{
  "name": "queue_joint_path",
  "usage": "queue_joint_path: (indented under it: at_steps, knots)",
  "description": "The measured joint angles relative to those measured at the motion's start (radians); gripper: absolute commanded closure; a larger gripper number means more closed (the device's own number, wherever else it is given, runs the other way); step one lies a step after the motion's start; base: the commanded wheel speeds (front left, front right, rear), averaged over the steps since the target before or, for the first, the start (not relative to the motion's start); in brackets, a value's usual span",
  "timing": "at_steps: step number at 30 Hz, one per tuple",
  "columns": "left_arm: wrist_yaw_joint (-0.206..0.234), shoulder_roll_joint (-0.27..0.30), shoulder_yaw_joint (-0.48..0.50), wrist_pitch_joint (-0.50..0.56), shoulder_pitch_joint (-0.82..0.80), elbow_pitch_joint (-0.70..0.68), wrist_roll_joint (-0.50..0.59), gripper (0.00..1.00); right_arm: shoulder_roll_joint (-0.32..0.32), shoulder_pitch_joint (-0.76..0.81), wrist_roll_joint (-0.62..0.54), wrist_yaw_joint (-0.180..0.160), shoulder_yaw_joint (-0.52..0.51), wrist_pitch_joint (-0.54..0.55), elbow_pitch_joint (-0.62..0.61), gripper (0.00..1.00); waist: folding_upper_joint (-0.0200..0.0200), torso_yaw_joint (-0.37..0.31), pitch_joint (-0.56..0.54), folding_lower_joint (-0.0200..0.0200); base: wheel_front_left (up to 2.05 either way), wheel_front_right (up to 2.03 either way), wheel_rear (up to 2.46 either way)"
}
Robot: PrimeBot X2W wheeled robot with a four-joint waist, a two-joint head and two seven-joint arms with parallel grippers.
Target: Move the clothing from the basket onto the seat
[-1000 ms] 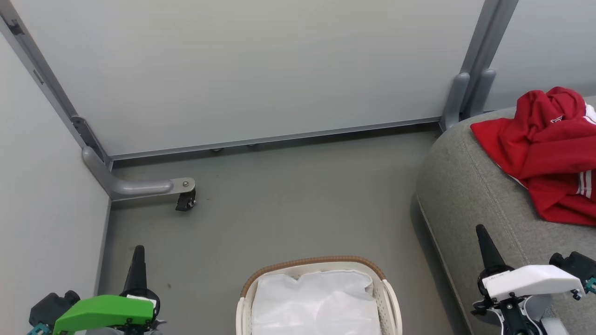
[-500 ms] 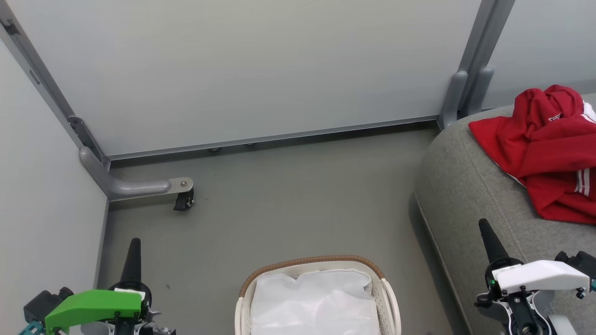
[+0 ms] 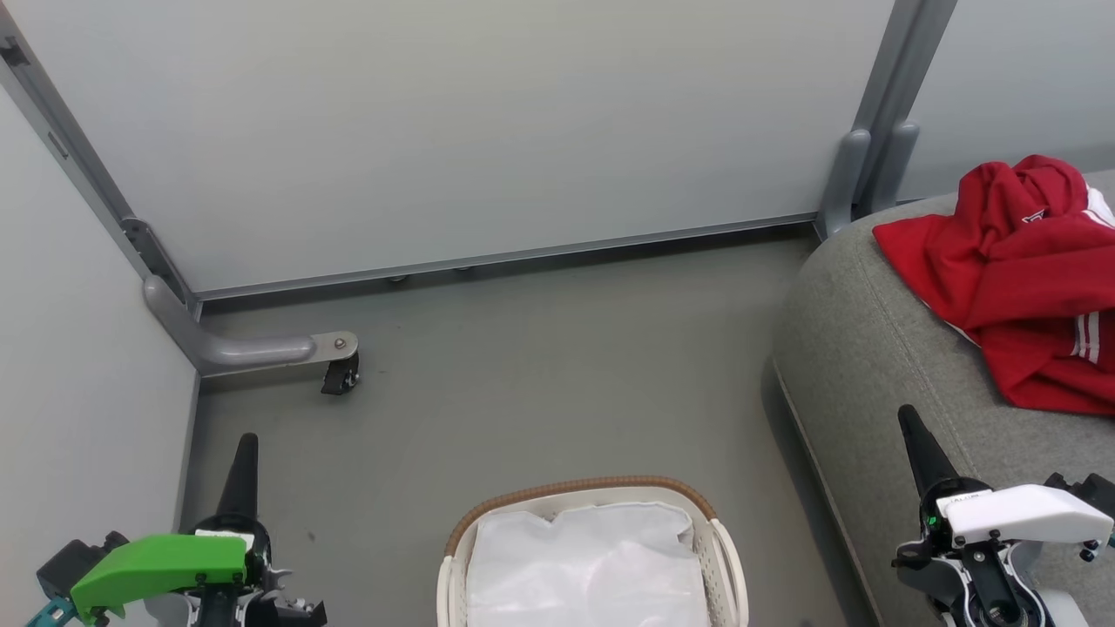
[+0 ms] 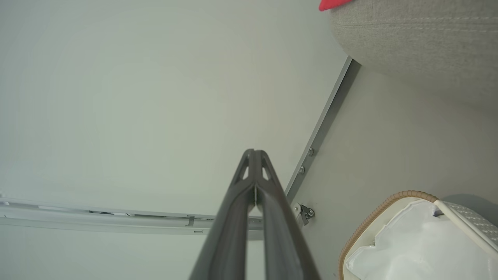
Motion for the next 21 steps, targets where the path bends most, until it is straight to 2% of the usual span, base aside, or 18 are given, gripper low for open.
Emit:
queue_joint_path:
  at_steps: [21]
  knots:
    - [-0.006, 0.000, 0.025, 0.043, -0.023, -0.005, -0.140, 1.00, -0.001, -0.006, 0.159, 0.000, -0.017, 0.042, -0.013, 1.00, 0.0000, -0.009, 0.005, 0.0000, 0.00, 0.00, 0.00]
